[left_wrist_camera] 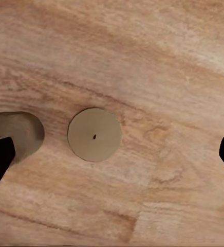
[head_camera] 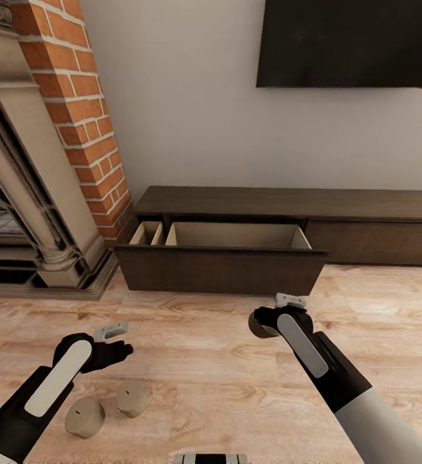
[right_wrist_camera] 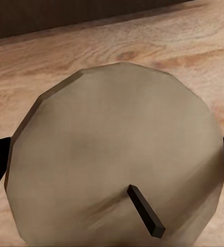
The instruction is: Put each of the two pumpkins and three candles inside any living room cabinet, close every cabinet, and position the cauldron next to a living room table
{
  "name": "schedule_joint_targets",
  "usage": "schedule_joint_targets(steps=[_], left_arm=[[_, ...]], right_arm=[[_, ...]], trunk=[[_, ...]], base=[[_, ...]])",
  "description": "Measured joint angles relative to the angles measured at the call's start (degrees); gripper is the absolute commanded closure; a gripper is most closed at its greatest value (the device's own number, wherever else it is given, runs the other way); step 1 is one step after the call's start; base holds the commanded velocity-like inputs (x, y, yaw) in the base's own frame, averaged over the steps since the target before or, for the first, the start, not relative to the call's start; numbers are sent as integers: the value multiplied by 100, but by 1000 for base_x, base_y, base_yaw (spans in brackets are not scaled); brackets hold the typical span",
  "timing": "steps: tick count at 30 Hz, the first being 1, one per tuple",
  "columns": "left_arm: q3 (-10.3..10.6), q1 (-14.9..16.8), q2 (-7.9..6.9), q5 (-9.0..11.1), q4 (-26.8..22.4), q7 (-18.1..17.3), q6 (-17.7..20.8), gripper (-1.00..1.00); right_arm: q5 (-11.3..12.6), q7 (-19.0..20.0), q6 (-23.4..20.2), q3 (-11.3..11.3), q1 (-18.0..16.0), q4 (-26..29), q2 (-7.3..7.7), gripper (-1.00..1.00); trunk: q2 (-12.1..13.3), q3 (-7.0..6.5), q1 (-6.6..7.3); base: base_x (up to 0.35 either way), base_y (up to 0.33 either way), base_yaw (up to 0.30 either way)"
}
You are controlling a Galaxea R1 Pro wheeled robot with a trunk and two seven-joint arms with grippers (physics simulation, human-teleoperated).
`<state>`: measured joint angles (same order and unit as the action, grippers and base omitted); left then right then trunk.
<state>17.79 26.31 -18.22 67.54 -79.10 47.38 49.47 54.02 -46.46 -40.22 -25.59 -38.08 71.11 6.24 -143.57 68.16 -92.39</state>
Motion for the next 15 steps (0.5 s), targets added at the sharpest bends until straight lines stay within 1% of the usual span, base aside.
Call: schedule_joint_targets(steps=[2, 6, 8, 13, 15], left_arm=[[-15, 0, 9, 2, 4, 115, -4, -100], [-24, 0, 15, 4, 6, 179, -6, -100], [-2, 0, 20, 4, 7, 182, -7, -100], [42, 0, 25, 4, 7, 169, -6, -100], [45, 0, 25, 7, 7, 159, -6, -100]], right_arm=[[-2, 14, 4, -2, 0, 55, 7, 100], [22, 60, 4, -9, -1, 178, 7, 100], [83, 87, 5, -18, -2, 427, -1, 100], [104, 109, -62, -37, 6, 1024, -3, 100], [117, 185, -93, -49, 12, 1248, -5, 100]], trunk=[[-3, 44, -5], [-8, 133, -15], [-11, 177, -20], [-18, 288, -33], [-20, 332, -38]], base=[[0, 0, 0], [0, 0, 0], [0, 0, 0], [0, 0, 0], [0, 0, 0]])
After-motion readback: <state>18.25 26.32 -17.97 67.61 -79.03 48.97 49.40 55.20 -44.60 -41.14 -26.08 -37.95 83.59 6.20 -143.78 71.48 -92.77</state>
